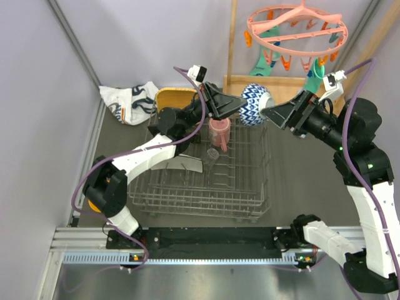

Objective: Load the mixed dishes into the dish rack
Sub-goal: Pass the bowl from the left arm to the right

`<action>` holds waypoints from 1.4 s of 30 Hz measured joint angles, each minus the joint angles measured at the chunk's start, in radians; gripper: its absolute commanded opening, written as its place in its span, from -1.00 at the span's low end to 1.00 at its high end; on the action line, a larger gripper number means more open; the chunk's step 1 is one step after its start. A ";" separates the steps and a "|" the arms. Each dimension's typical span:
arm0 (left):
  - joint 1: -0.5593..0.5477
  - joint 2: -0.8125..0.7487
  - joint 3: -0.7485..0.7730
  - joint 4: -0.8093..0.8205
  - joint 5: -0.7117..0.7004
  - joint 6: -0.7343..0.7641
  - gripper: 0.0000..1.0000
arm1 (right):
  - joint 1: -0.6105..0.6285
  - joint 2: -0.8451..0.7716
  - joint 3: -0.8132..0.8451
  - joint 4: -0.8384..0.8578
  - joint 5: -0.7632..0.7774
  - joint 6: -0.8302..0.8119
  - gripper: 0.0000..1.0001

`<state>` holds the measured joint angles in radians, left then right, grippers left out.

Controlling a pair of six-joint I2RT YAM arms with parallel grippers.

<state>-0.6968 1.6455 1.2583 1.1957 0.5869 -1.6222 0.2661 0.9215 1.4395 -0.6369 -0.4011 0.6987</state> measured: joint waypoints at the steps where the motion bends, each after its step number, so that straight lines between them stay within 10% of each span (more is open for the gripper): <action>1: -0.001 0.000 0.000 -0.002 0.000 0.001 -1.00 | 0.000 0.000 0.000 0.000 0.000 0.000 0.81; 42: -0.033 0.000 -0.037 -0.003 0.000 0.011 -1.00 | 0.000 -0.007 -0.010 0.003 0.011 -0.001 0.46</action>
<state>-0.7300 1.6459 1.2209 1.1931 0.5865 -1.6115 0.2661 0.9142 1.4300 -0.6334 -0.3901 0.6979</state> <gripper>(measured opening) 0.089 0.743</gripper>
